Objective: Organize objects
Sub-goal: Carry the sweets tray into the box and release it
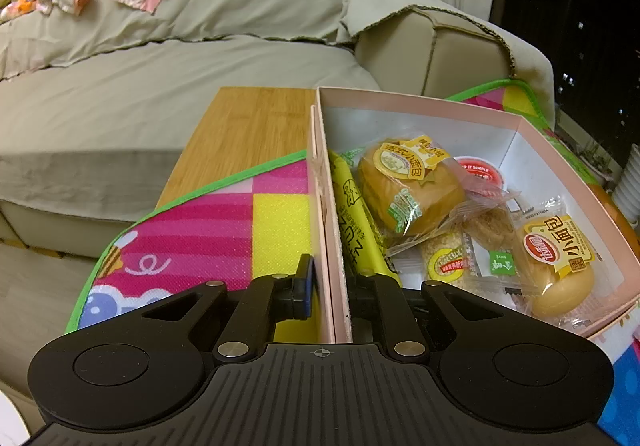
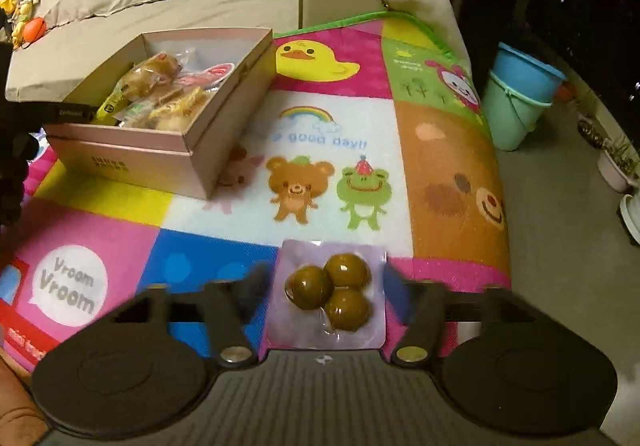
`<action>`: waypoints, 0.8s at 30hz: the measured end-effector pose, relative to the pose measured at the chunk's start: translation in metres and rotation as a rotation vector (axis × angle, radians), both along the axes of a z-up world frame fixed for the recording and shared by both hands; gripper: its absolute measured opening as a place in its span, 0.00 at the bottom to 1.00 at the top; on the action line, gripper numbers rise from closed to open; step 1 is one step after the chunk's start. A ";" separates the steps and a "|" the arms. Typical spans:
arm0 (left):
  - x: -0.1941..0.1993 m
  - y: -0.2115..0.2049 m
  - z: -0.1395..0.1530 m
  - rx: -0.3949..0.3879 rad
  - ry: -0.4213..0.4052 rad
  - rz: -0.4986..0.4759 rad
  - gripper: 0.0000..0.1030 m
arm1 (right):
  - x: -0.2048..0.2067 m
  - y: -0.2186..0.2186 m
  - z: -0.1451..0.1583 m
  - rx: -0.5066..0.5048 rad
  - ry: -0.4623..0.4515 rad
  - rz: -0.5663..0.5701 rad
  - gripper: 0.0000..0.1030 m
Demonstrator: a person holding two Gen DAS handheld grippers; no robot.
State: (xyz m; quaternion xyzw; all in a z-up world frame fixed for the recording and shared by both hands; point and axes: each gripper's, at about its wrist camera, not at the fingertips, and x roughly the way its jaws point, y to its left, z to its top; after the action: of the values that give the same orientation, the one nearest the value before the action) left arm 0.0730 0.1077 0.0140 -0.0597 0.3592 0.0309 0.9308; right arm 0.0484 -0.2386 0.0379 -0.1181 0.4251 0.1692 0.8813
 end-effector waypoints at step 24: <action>0.001 -0.001 0.000 -0.001 0.000 0.002 0.12 | 0.003 0.043 0.055 0.191 -0.031 0.113 0.17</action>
State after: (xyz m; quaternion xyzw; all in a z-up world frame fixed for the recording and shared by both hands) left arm 0.0745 0.1068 0.0138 -0.0604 0.3590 0.0314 0.9308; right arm 0.0517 -0.1955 0.0933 -0.0598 0.3860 0.2565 0.8841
